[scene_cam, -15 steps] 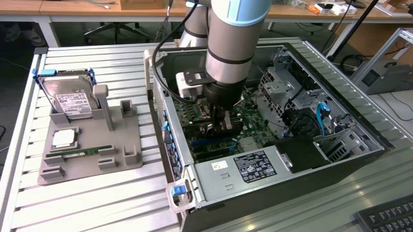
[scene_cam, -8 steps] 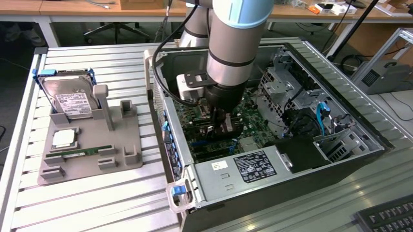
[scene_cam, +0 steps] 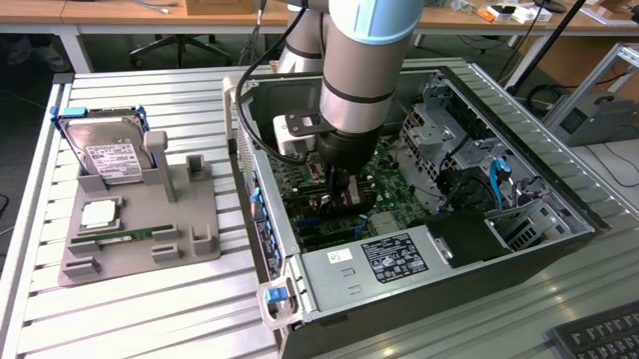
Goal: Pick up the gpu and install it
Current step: 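Insert the gpu into the slot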
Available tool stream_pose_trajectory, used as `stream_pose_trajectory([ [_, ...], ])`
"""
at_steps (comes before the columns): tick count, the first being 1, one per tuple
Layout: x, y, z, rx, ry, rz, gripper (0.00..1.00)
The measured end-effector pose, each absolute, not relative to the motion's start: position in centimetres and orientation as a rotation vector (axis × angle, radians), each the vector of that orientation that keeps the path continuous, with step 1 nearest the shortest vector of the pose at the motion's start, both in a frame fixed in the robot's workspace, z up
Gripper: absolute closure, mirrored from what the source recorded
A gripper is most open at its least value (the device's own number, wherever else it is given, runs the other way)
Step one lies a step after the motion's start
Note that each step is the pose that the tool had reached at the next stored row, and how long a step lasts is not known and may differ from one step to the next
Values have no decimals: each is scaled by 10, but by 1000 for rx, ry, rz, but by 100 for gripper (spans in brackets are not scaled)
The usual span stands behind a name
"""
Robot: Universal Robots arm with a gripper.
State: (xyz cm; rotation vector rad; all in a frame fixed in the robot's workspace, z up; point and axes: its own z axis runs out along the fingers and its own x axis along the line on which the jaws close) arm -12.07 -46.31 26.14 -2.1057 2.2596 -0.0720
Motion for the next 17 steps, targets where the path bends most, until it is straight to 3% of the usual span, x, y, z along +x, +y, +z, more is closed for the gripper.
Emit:
stream_pose_trajectory([
  [17,-123,-463,259,-2106,2260,-72,73],
])
